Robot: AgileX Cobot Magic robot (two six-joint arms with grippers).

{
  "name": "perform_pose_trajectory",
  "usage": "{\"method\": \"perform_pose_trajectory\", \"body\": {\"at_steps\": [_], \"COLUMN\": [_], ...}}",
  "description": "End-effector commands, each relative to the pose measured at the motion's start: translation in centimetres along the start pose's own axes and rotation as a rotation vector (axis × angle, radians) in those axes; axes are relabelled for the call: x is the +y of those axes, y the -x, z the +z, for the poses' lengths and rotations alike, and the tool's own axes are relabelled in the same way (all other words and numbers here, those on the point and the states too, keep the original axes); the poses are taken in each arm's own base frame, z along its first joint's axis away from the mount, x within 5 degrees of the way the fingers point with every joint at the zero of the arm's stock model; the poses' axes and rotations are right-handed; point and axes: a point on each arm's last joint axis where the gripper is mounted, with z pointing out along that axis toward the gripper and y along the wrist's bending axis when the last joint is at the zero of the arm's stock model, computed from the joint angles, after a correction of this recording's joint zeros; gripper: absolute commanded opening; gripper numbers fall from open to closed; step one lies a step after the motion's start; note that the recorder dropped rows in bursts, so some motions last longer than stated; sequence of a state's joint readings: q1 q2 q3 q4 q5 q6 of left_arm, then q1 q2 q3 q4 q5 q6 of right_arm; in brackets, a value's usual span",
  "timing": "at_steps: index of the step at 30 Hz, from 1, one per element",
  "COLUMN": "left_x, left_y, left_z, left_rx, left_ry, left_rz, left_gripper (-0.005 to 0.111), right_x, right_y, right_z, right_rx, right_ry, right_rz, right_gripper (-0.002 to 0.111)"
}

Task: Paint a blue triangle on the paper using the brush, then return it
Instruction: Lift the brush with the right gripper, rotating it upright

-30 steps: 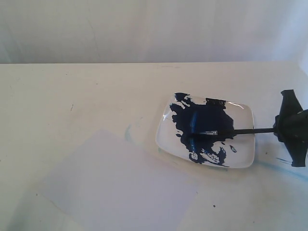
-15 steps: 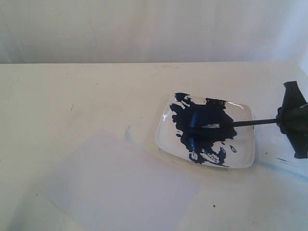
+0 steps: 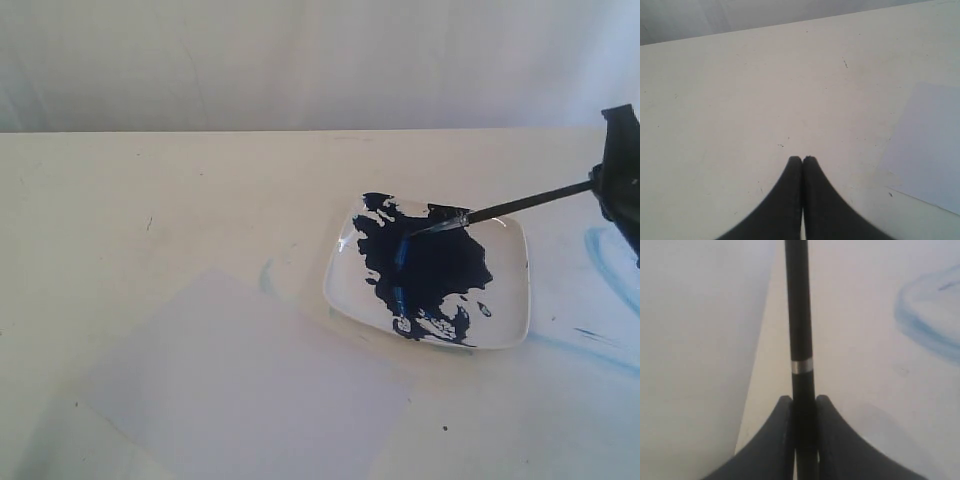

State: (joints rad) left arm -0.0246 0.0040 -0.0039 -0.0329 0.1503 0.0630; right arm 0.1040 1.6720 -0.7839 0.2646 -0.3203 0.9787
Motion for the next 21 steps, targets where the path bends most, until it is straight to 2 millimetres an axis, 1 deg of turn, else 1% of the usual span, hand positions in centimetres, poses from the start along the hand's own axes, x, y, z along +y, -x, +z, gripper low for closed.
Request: {"method": "perform_pose_trajectory", "body": {"at_steps": [1,6,14,21], "left_x": [0.0,0.0,0.0,0.0], "left_y": [-0.1,-0.1,-0.1,-0.1], "left_z": [0.0,0.0,0.0,0.0], "left_rx": [-0.002,-0.002,-0.002,-0.002], "left_ry": [0.002,0.002,0.002,0.002], "left_rz": [-0.006,-0.006,-0.006,-0.006], "left_gripper": [0.000,0.000,0.000,0.000], "right_x": [1.7,3.1,4.4,6.3], "right_y": [0.6,0.9,0.1,-0.9], "right_z": [-1.1,-1.9,-2.3,-2.9], "right_rx": [-0.037,-0.072,-0.050,-0.025], "right_ry": [0.109,0.211,0.370,0.554], "right_rz": [-0.119,-0.291,-0.533,-0.738], "right_gripper": [0.000,0.000,0.000,0.000]}}
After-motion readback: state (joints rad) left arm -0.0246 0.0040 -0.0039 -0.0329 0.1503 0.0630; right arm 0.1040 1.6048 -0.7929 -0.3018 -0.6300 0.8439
